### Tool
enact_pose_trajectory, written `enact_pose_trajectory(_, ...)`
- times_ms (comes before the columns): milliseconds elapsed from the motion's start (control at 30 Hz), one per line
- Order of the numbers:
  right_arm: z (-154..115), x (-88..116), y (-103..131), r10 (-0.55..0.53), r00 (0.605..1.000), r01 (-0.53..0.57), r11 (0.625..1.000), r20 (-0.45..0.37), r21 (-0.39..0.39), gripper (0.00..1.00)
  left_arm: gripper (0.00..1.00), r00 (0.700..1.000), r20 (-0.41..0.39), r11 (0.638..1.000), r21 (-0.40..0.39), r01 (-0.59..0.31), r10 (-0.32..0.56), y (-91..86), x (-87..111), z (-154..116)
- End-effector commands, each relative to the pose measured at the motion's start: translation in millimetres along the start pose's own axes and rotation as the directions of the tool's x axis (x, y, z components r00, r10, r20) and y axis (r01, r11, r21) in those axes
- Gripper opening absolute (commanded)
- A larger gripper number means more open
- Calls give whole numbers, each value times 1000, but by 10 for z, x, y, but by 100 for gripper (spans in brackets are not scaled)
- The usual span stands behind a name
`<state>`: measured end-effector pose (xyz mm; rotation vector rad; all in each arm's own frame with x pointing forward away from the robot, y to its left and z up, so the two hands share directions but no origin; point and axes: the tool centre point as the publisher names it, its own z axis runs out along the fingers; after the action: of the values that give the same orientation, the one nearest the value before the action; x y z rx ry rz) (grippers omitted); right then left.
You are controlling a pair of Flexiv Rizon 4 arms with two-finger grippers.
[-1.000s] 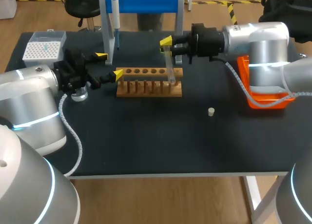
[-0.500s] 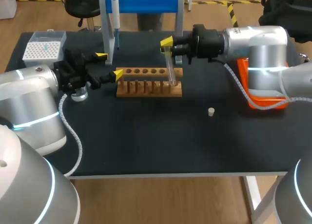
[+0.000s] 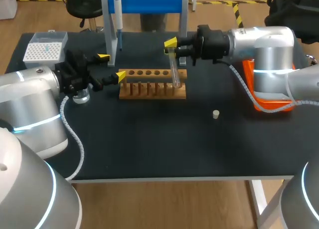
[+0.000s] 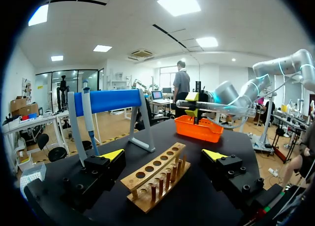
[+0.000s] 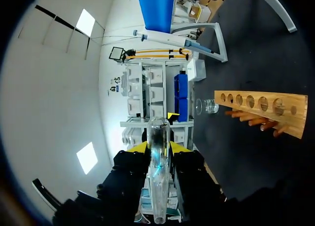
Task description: Invert the test tube, pick up the pipette, mount the tip to pipette, aspirate from beaker and dispense into the tube, eject the tip, return the pipette, and cap with the stopper.
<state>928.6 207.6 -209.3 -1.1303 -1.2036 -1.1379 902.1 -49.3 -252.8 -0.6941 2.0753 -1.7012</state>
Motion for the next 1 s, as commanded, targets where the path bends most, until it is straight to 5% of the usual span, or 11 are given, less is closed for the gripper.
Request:
enact_pose_trajectory(33,-9,3,7,0,1000,0,1000,1,3,0,100,1000,9,1000,2,-2,2,10,20,14)
enact_pose_trajectory(200,-9,3,7,0,1000,0,1000,1,3,0,100,1000,9,1000,2,-2,2,10,20,14)
enact_pose_trajectory(333,-9,3,7,0,1000,0,1000,1,3,0,100,970,-68,961,163,-221,235,-174,119,67)
enact_pose_trajectory(533,-9,3,7,0,1000,0,1000,1,3,0,100,792,-124,787,282,-549,597,-412,285,67)
enact_pose_trajectory(567,-9,3,7,0,1000,0,1000,1,3,0,100,812,-115,802,285,-525,572,-446,264,59)
enact_pose_trajectory(933,-9,3,7,0,1000,0,1000,1,3,0,100,812,-115,802,285,-525,572,-446,264,59)
enact_pose_trajectory(1000,-9,3,7,0,1000,0,1000,1,3,0,100,750,-92,747,231,-624,655,-458,283,93)
